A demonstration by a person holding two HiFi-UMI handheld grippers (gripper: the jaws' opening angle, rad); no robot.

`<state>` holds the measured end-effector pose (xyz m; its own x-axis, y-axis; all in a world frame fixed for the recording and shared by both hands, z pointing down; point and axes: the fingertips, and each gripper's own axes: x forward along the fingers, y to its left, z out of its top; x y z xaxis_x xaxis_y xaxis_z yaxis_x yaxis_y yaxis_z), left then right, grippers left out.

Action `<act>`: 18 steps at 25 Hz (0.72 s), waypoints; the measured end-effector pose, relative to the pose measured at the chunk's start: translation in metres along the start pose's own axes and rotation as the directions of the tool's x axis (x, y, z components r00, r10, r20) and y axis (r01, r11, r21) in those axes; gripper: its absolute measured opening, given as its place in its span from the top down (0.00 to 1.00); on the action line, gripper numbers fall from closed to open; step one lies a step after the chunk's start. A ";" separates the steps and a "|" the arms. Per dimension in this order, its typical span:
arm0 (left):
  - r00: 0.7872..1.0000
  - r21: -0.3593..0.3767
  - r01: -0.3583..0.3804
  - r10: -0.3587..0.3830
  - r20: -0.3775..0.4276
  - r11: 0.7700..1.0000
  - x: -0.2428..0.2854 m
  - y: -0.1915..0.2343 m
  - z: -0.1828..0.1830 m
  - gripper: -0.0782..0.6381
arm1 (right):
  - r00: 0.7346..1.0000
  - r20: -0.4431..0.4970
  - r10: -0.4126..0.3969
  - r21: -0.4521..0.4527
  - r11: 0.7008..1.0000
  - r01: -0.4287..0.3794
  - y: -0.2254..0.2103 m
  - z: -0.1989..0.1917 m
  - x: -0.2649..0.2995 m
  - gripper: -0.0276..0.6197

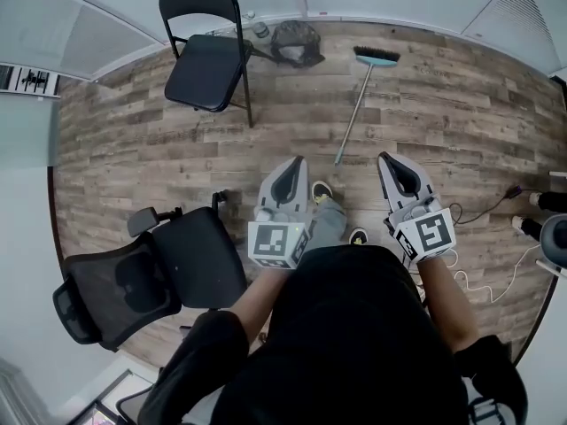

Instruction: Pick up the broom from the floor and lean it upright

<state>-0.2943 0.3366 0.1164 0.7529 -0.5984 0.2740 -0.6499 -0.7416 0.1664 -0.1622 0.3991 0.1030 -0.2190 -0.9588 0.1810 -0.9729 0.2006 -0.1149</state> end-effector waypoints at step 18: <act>0.994 -0.060 -0.055 0.049 -0.100 0.997 0.097 0.071 -0.052 0.86 | 0.943 -0.280 0.181 -0.158 0.960 -0.231 -0.045 -0.059 0.124 0.93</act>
<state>-0.2730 0.2416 0.2036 0.7060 -0.6009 0.3749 -0.6955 -0.6880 0.2072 -0.1499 0.2826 0.1885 -0.4034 -0.8114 0.4230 -0.8950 0.4460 0.0021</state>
